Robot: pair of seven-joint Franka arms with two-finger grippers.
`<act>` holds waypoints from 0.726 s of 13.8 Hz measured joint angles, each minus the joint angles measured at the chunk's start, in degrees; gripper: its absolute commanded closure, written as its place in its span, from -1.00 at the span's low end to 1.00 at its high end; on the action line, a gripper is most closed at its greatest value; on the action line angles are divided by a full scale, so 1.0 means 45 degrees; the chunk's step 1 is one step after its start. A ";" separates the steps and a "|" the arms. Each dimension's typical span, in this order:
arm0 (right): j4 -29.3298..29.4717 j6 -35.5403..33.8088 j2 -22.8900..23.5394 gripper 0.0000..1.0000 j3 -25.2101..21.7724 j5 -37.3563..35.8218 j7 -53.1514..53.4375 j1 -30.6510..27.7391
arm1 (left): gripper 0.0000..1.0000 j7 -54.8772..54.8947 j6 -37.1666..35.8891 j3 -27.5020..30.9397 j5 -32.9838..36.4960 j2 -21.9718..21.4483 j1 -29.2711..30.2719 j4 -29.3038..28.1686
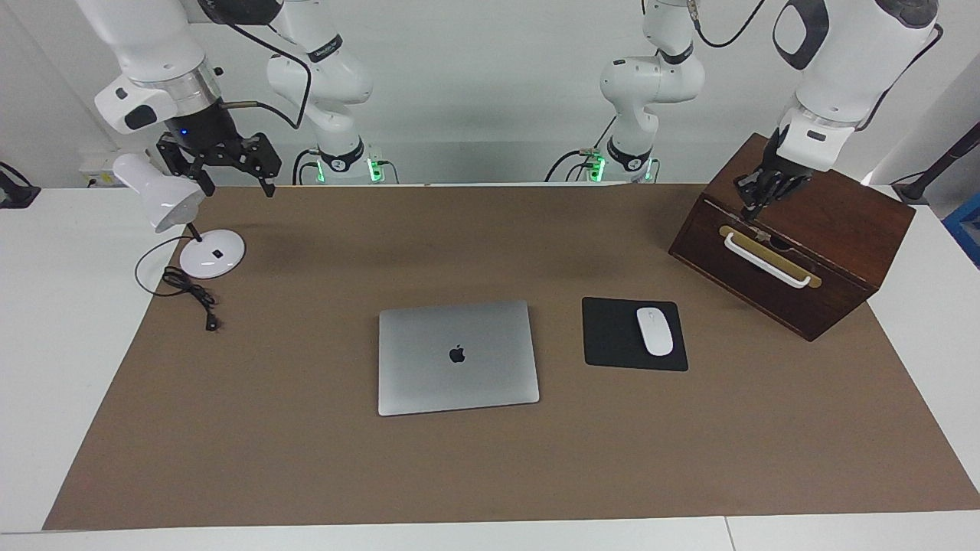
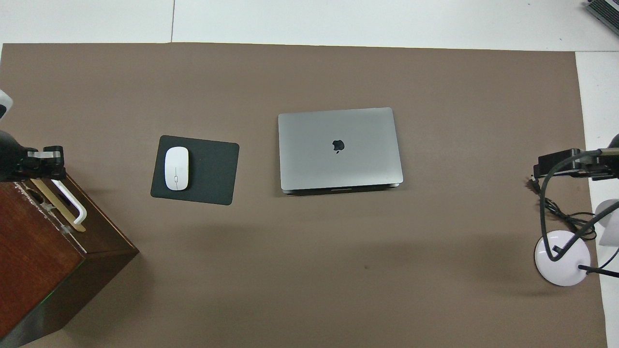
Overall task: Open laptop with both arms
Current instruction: 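Move the left gripper forward toward the mouse pad edge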
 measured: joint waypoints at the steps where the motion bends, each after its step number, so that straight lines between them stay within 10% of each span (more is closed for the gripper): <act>1: 0.0000 0.0000 0.0000 -1.00 0.0000 0.0000 0.0000 0.0000 | 1.00 -0.0581 0.0191 -0.0019 -0.0010 -0.0076 -0.0002 -0.0220; 10: 0.0000 0.0000 0.0000 -1.00 0.0005 0.0000 0.0000 0.0001 | 1.00 -0.7717 0.2513 -0.0208 -0.2716 -0.1018 -0.0203 -0.2546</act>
